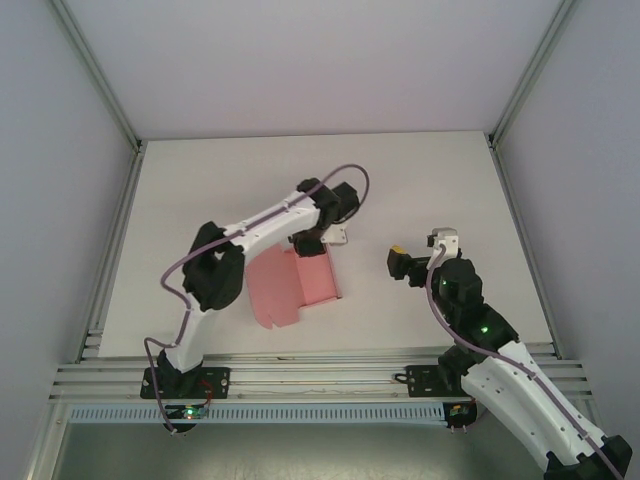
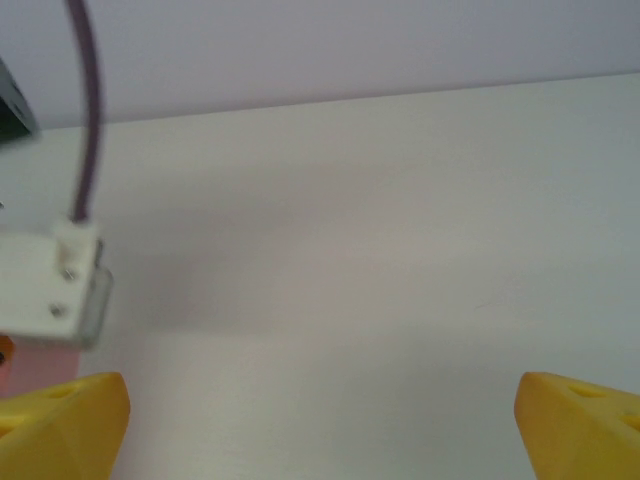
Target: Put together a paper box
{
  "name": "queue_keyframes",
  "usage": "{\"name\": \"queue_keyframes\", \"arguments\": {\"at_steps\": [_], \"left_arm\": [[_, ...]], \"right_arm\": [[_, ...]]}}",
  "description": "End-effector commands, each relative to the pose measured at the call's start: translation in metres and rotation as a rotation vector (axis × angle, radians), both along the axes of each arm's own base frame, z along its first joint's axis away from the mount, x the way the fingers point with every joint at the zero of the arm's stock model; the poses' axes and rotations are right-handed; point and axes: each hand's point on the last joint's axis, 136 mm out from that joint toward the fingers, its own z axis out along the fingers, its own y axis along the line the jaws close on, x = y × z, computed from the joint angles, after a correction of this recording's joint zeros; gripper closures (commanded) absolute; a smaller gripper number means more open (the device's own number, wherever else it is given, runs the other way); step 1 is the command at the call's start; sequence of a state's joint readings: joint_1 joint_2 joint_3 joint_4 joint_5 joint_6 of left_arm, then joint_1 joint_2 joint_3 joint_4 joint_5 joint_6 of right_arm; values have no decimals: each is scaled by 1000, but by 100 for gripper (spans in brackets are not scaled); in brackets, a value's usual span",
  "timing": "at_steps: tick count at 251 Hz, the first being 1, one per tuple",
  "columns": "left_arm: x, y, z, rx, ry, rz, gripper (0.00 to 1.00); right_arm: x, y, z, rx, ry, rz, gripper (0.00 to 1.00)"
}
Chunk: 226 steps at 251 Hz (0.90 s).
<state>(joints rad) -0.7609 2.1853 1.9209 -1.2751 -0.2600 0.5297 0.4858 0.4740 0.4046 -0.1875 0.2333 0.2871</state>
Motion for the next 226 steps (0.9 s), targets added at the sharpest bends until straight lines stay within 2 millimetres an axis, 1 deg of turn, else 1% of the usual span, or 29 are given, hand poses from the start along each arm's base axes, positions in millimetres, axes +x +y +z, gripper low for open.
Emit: {"name": "queue_keyframes", "arguments": {"at_steps": [1, 26, 43, 61, 89, 112, 128, 142, 155, 162, 169, 172, 194, 195, 201, 226], "left_arm": [[12, 18, 6, 180, -50, -92, 100], [20, 11, -6, 221, -95, -144, 100], [25, 4, -20, 249, -126, -189, 100], [33, -3, -30, 270, -179, -230, 100], [31, -16, -41, 244, -175, -246, 100], [31, -21, -47, 222, -165, -252, 100], [32, -21, -50, 224, -162, -257, 94], [32, -23, -49, 221, -160, -257, 84], [32, -23, -47, 217, -156, -254, 82], [31, -24, -45, 213, -152, -254, 75], [31, -26, -42, 204, -154, -249, 64], [31, -27, -42, 200, -155, -247, 62], [30, -32, -33, 159, -154, -235, 59], [30, -32, -33, 156, -154, -233, 59], [30, -34, -30, 145, -156, -233, 59], [27, -35, -21, 124, -159, -226, 55]], "right_arm": [[-1, -10, 0, -1, 4, -48, 2], [-2, -13, 0, 0, -1, -55, 2], [-2, -14, 0, 1, -3, -60, 2], [-3, -15, 1, 3, -8, -61, 2], [-3, -16, 2, 6, -13, -66, 2], [-3, -17, 2, 6, -16, -67, 2], [-3, -18, 1, 5, -14, -70, 2], [-3, -17, 1, 5, -13, -68, 2], [-3, -17, 1, 4, -12, -67, 2], [-2, -17, 0, 4, -9, -66, 2], [-2, -16, 1, 4, -10, -61, 2], [-2, -16, 1, 4, -10, -62, 2], [-2, -14, -1, 1, -3, -48, 2], [-2, -14, 3, 4, -10, -48, 2], [-2, -14, 0, 2, -5, -48, 2], [-2, -13, 0, 2, -3, -41, 2]]}}
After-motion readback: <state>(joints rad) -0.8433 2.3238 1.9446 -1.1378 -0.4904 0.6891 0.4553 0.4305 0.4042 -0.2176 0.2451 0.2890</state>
